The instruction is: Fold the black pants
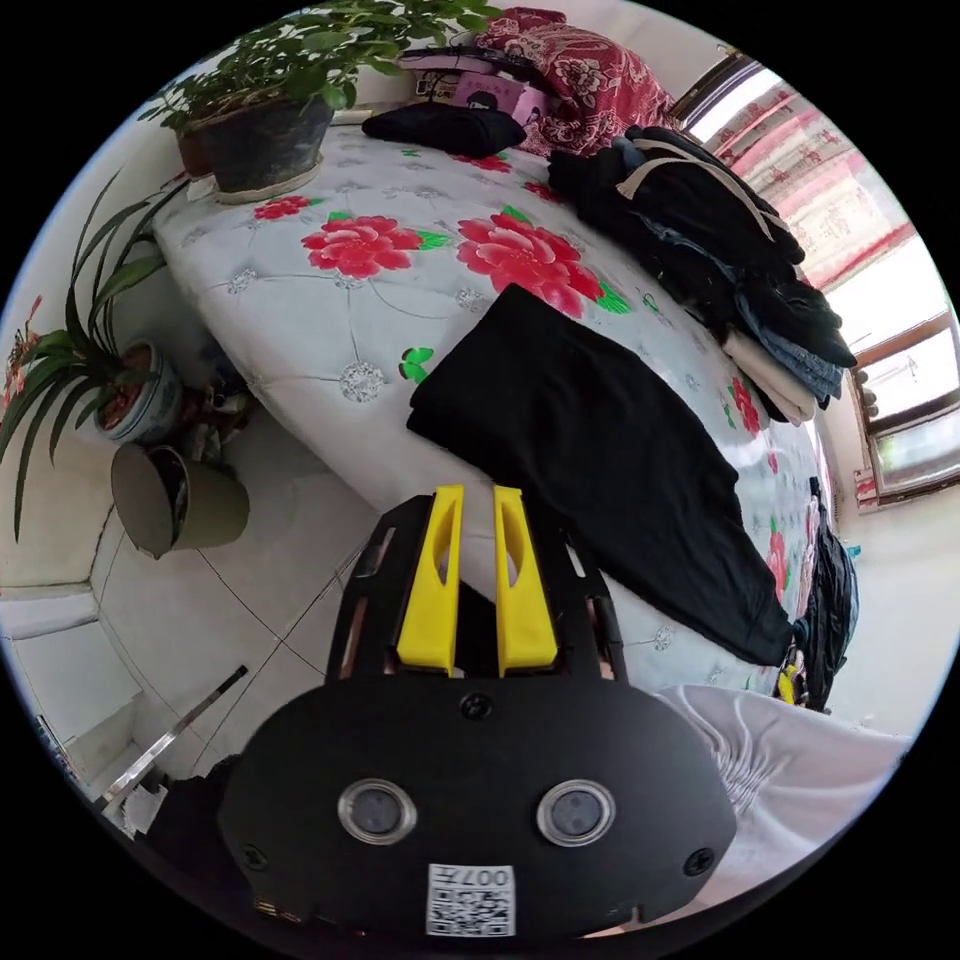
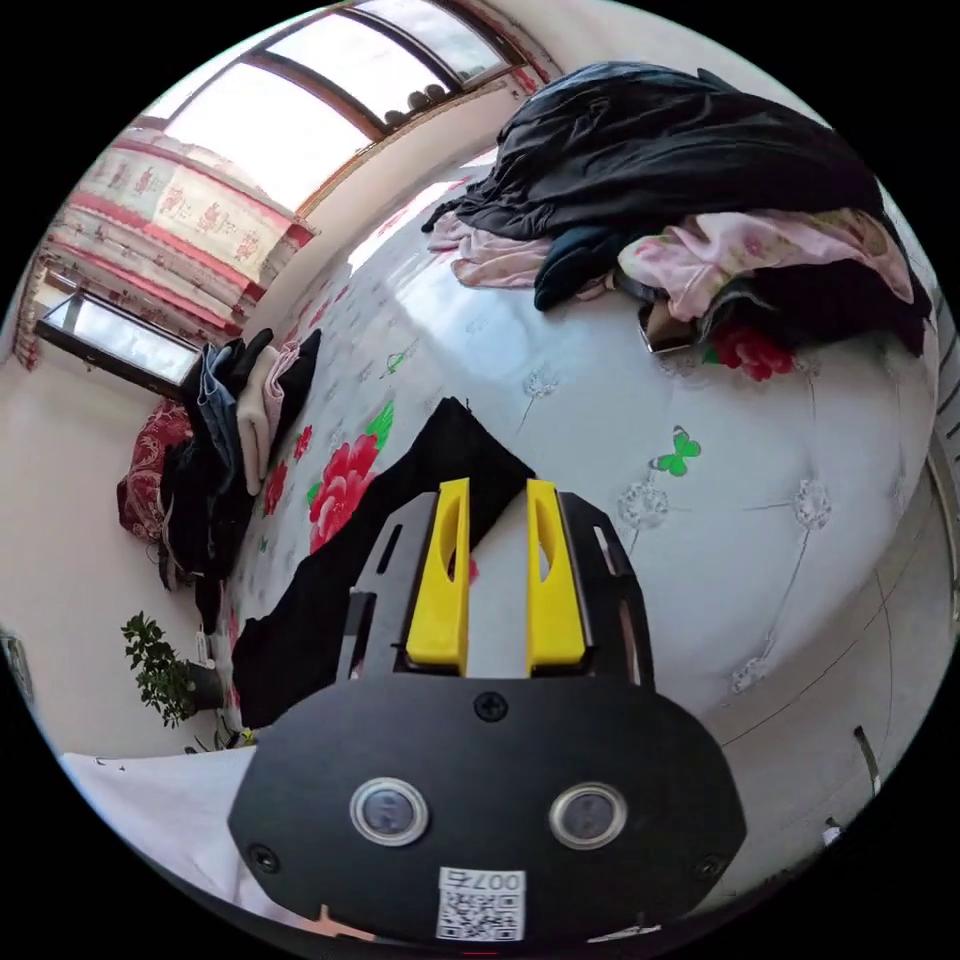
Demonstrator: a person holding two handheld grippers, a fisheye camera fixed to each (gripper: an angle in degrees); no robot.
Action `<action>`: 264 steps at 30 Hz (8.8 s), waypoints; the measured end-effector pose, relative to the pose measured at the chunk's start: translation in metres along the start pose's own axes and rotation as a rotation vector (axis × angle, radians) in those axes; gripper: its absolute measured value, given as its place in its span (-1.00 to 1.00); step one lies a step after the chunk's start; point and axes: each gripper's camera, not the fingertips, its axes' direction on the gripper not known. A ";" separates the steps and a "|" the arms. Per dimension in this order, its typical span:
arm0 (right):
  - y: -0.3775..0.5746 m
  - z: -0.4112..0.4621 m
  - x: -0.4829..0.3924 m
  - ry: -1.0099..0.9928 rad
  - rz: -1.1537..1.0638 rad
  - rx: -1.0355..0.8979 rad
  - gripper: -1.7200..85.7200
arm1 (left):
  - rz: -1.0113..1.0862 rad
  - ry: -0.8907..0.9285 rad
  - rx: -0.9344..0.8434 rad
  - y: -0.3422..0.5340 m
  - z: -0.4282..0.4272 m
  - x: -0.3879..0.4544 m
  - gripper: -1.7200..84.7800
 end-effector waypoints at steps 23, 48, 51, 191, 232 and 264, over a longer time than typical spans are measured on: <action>0.025 -0.009 -0.234 -0.355 -0.547 0.022 -0.94 | -0.319 0.310 0.070 -0.021 0.030 -0.123 -0.69; 0.143 0.058 -0.345 -0.283 -0.682 -0.368 -0.95 | 0.048 0.480 0.242 -0.109 0.020 -0.033 -0.89; 0.131 0.042 -0.324 -0.268 -0.591 -0.308 -0.96 | 0.424 0.580 0.282 -0.123 -0.019 0.069 -0.95; 0.106 0.227 -0.632 -0.044 -0.725 -0.516 -0.95 | -0.068 0.521 0.128 -0.208 0.075 -0.148 -0.85; 0.037 0.159 -0.231 -0.317 -0.178 -0.471 -0.84 | 0.660 0.569 -0.493 -0.197 0.205 0.264 -0.71; -0.070 0.246 -0.348 0.067 -0.576 -0.417 -0.92 | 0.913 0.186 -0.242 -0.259 0.168 0.521 -0.77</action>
